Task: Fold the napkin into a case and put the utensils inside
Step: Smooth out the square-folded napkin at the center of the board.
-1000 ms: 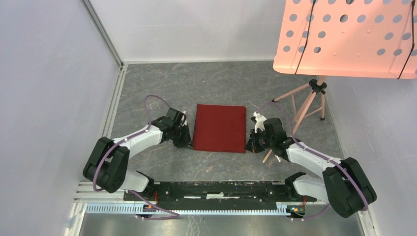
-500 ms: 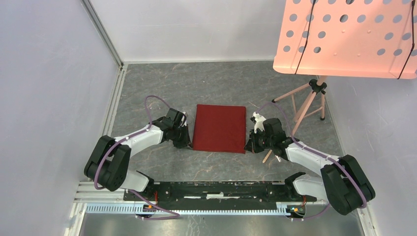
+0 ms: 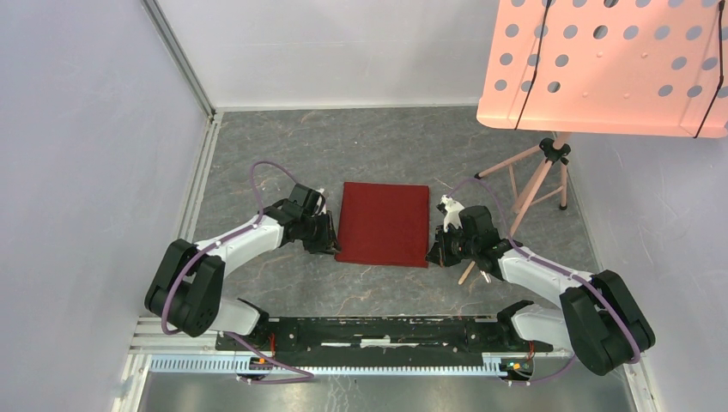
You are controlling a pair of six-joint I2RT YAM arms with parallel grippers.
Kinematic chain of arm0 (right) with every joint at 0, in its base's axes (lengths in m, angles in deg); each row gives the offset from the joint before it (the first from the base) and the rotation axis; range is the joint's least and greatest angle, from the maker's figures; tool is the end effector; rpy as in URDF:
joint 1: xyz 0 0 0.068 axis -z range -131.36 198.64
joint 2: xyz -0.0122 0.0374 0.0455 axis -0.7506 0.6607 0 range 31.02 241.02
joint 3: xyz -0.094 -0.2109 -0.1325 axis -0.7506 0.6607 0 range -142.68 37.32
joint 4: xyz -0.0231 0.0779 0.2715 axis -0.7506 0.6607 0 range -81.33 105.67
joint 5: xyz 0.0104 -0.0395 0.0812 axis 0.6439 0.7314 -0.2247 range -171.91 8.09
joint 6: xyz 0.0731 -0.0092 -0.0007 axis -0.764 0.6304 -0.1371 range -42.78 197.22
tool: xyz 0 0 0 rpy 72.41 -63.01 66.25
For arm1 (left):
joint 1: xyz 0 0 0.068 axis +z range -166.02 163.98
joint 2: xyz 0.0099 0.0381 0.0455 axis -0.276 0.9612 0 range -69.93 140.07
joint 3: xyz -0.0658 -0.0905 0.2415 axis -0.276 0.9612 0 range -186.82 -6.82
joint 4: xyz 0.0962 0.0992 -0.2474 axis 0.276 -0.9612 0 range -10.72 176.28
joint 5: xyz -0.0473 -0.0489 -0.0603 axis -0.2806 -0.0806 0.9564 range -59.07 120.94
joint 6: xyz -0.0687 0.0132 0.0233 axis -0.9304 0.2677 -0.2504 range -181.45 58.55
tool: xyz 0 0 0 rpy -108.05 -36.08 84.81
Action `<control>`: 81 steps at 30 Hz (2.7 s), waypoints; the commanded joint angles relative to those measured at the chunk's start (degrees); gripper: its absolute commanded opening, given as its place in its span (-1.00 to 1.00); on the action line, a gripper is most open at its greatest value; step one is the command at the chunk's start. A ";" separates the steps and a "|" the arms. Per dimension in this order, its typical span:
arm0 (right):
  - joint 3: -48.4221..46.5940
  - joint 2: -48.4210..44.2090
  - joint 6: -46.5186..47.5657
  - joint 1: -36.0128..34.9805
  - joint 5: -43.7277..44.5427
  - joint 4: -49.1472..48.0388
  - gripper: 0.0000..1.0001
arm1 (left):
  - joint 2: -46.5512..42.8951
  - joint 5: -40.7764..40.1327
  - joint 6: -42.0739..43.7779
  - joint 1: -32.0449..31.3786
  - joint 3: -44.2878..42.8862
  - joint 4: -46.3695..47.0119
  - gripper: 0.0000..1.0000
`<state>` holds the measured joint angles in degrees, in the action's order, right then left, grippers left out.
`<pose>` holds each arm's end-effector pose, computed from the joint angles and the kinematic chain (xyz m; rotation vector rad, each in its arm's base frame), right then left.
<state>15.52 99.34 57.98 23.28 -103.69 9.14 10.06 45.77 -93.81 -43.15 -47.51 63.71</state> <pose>0.2095 0.1245 0.1032 -0.3187 2.4532 0.8078 0.2454 -0.1436 0.1254 -0.0361 2.7692 -0.6569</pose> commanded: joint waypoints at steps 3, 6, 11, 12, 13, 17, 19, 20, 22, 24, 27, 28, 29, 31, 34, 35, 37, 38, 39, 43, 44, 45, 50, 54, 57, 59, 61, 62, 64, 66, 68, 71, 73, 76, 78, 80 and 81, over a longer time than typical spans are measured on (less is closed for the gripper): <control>-1.58 0.11 -0.08 0.20 -0.79 -2.84 -1.00 | -0.01 -1.01 1.43 -0.05 -0.86 0.41 -0.12; -1.53 0.07 -0.04 0.16 -0.92 -2.90 -1.00 | 0.51 -0.61 1.44 -0.03 -0.55 1.34 -0.27; -1.40 0.00 -0.05 0.22 -0.99 -3.02 -1.00 | 2.16 0.07 1.25 -0.03 -0.48 2.43 -0.35; -1.45 -0.01 -0.07 0.19 -1.05 -3.06 -1.00 | 2.36 0.11 1.17 -0.02 -0.39 2.64 -0.35; -1.34 0.01 -0.11 0.17 -1.06 -3.17 -1.00 | 2.50 0.11 1.21 -0.02 -0.36 2.73 -0.36; -1.05 0.09 -0.18 0.18 -1.20 -3.46 -1.00 | 2.44 0.35 1.20 -0.03 -0.17 3.18 -0.40; -0.98 0.17 -0.22 0.21 -1.20 -3.59 -1.00 | 1.99 0.31 1.08 -0.03 0.05 3.43 -0.52; -0.90 0.16 -0.25 0.21 -1.32 -3.68 -1.00 | 1.74 0.21 1.08 -0.08 0.07 3.47 -0.57; -1.01 0.15 -0.31 0.18 -1.32 -3.72 -1.00 | 1.22 0.03 0.99 -0.02 -0.01 3.42 -0.63; -1.07 0.23 -0.28 0.14 -1.27 -3.72 -1.00 | 0.82 0.26 1.09 -0.03 -0.26 3.48 -0.70; -1.14 0.16 -0.21 0.21 -1.33 -3.72 -1.00 | 0.86 1.08 1.25 -0.03 -0.82 3.48 -0.75; -1.19 0.24 -0.24 0.21 -1.33 -3.72 -1.00 | 0.89 1.32 1.25 -0.02 -0.88 3.46 -0.75; -1.29 0.29 -0.33 0.17 -1.32 -3.72 -1.00 | 0.90 1.49 1.25 0.01 -0.89 3.44 -0.76; -1.20 0.18 -0.28 0.17 -1.29 -3.72 -1.00 | 0.69 1.54 1.29 -0.01 -0.90 3.41 -0.86; -1.23 -0.09 -0.31 0.19 -1.02 -3.63 -1.00 | -0.36 0.37 1.28 -0.03 -0.87 3.39 -0.95; -1.31 -0.11 -0.23 0.20 -0.90 -3.63 -1.00 | -0.82 -0.32 1.28 -0.02 -0.74 3.21 -0.95; -1.47 0.15 -0.18 0.21 -0.85 -3.63 -1.00 | -1.13 -0.98 1.60 -0.02 -0.88 3.02 -0.95; -1.59 0.26 -0.13 0.22 -0.83 -3.63 -1.00 | -1.07 -1.12 1.82 -0.03 -1.03 2.82 -0.95; -1.65 0.39 -0.10 0.18 -0.84 -3.64 -1.00 | -0.79 -1.12 1.97 -0.02 -1.22 2.72 -0.95; -2.43 0.53 0.20 0.19 -0.28 -3.19 -1.00 | -0.42 -1.20 2.23 -0.02 -1.69 2.61 -0.95; -2.52 0.60 0.19 0.15 -0.24 -3.28 -1.00 | -0.30 -1.26 2.26 -0.04 -1.76 2.62 -0.95; -2.54 0.81 0.19 0.15 -0.14 -3.35 -1.00 | -0.05 -1.44 2.31 -0.07 -1.76 2.54 -0.95; -2.63 1.65 0.18 0.18 -0.29 -3.85 -1.00 | 1.33 -2.60 3.15 -0.02 -1.72 2.75 -0.95; -3.11 1.73 0.23 0.17 -0.15 -3.68 -1.00 | 2.22 -2.65 3.25 -0.02 -1.67 2.97 -0.95; -3.66 1.19 0.20 0.22 -0.08 -3.05 -1.00 | 1.07 -2.44 2.77 -0.04 -1.73 3.15 -0.95; -4.07 0.75 0.51 0.19 0.44 -2.44 -1.00 | 0.18 -2.68 2.73 -0.02 -2.15 2.72 -0.95; -4.46 0.60 0.75 0.19 0.68 -2.02 -1.00 | -0.54 -2.81 2.74 -0.02 -2.64 2.05 -0.95; -4.68 0.62 0.85 0.19 0.77 -1.97 -1.00 | -0.80 -2.82 2.75 -0.02 -2.74 1.96 -0.95; -4.81 0.98 0.96 0.21 0.94 -2.13 -1.00 | -0.97 -3.03 2.85 -0.09 -2.91 1.87 -0.95; -4.77 1.59 0.91 0.16 0.89 -2.40 -1.00 | -0.32 -3.21 3.11 -0.02 -2.95 1.83 -0.95; -4.51 1.96 0.91 0.17 0.75 -2.79 -1.00 | 0.58 -3.14 3.18 -0.03 -2.72 2.09 -0.95; -3.97 2.06 1.09 0.21 1.77 -2.84 -1.00 | 1.62 -3.14 3.18 -0.03 -1.74 2.97 -0.95; -3.87 2.13 1.55 0.20 2.00 -2.47 -1.00 | 2.31 -2.82 3.03 -0.02 -1.17 3.30 -0.95; -3.54 2.45 1.84 0.22 1.61 -2.33 -1.00 | 2.72 -3.38 2.92 -0.03 -1.07 2.70 -0.93; -3.76 2.54 2.03 0.14 0.74 -1.62 -0.93 | 2.67 -5.22 3.37 -0.02 -1.91 0.84 -0.82; -4.12 1.66 2.22 0.16 -0.22 -0.64 -0.73 | 1.56 -5.90 4.03 -0.05 -3.08 -1.62 -0.66; -4.28 1.00 2.27 0.21 -0.46 -0.59 -0.63 | 0.75 -6.08 4.06 -0.02 -3.50 -2.43 -0.54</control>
<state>12.81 101.59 58.89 23.28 -103.17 8.20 12.66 42.46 -93.68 -43.15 -48.51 64.65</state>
